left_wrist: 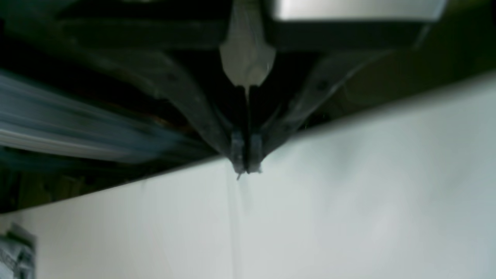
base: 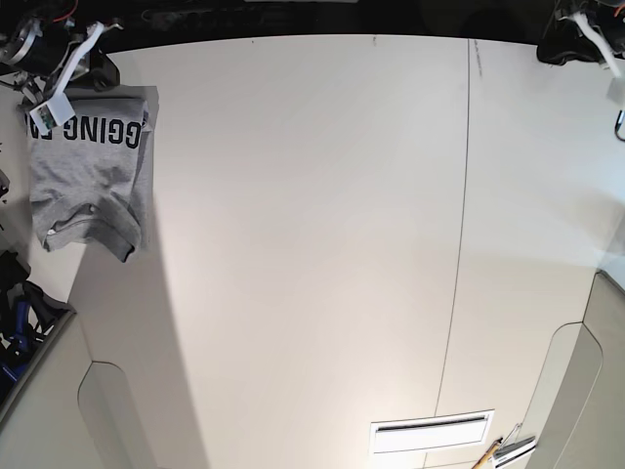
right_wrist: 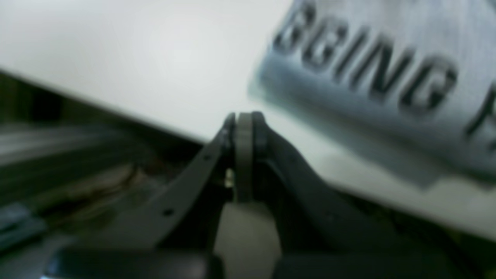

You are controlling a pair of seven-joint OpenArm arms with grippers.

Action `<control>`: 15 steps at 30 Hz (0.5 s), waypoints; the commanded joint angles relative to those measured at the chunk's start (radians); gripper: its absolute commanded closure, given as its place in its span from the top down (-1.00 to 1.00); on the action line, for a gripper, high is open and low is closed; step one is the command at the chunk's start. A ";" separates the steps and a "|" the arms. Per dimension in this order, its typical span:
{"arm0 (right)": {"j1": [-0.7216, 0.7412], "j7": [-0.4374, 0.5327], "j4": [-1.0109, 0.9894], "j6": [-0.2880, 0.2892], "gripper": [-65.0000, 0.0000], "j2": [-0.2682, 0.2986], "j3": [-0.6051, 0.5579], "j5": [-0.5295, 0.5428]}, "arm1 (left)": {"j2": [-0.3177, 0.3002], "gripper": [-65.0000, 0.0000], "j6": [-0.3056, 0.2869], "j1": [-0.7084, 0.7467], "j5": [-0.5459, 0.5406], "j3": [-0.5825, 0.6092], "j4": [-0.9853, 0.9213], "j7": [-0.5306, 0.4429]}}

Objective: Fold the T-shirt properly

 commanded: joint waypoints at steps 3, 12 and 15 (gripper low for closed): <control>-0.072 -0.056 0.015 0.004 -1.00 0.067 0.006 0.014 | -0.013 -1.00 -0.007 0.090 -0.021 -0.069 0.015 -0.011; -0.273 -0.106 -0.009 0.015 -1.00 0.124 -0.032 0.013 | -0.014 -1.00 -0.007 0.232 -0.016 -0.011 -0.116 -0.011; -0.299 -0.113 -0.048 0.015 -1.00 0.124 -0.086 0.008 | -0.017 -1.00 -0.007 0.232 0.006 0.061 -0.208 -0.011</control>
